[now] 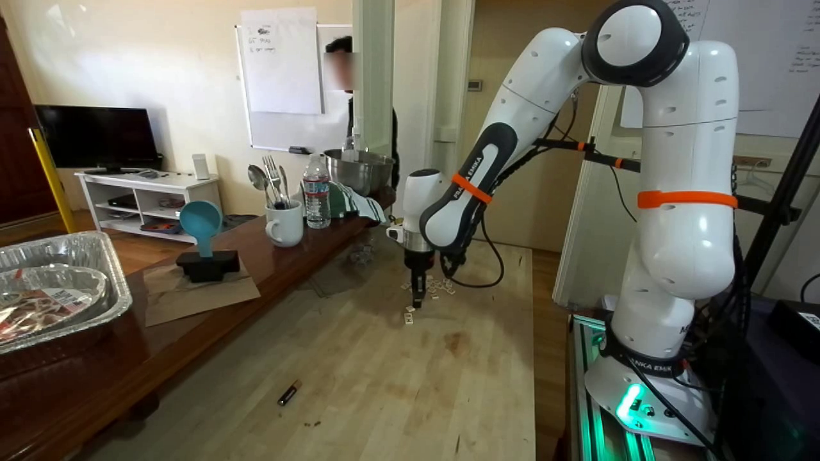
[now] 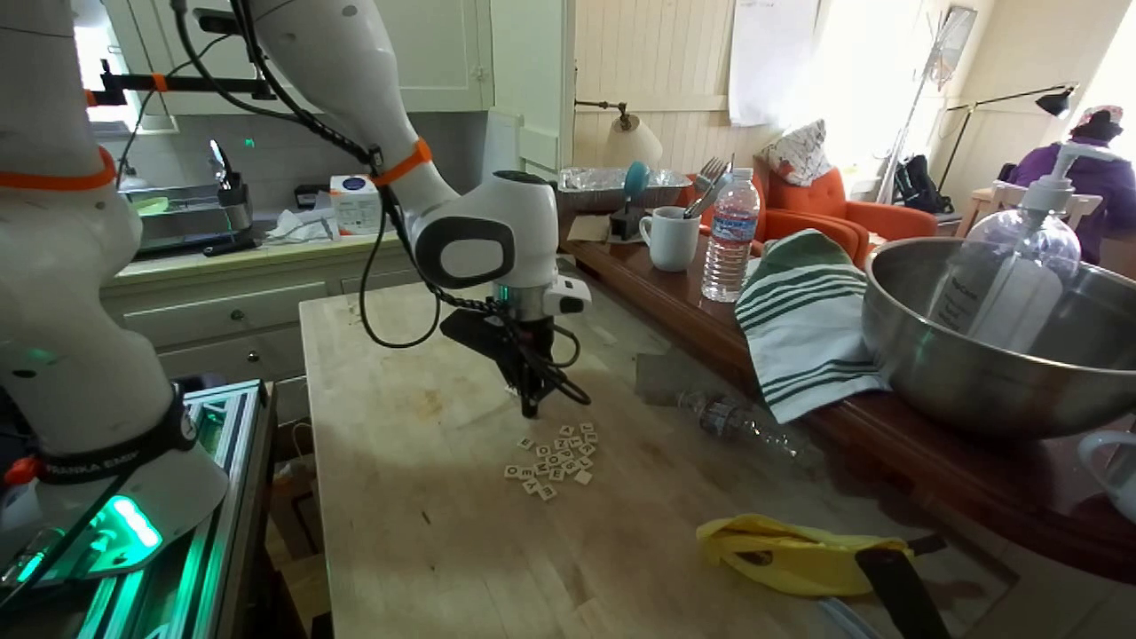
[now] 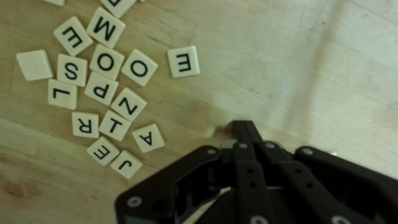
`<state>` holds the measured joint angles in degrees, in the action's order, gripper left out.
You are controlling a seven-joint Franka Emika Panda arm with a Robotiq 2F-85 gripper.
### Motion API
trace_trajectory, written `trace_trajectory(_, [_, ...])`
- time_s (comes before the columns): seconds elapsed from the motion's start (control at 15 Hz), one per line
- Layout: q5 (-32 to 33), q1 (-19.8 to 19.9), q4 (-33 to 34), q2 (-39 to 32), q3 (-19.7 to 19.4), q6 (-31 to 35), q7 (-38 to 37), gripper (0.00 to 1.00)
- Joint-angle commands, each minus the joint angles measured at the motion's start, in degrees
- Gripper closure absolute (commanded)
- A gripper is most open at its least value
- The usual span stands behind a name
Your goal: Create the word 'Hum'.
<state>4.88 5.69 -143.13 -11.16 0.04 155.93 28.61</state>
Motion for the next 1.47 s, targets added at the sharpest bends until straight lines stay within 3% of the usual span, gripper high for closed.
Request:
trace_trajectory(0.0, [-1.1, 0.6, -0.6, 0.6, 1.2, 0.6, 1.6, 1.00])
trace_trajectory(0.33, [1.3, 0.0, -1.4, 2.2, 0.4, 1.1, 0.0, 1.00])
trace_trajectory(1.4, [0.3, 0.1, 0.4, -0.3, 1.3, 1.2, 1.7, 1.00])
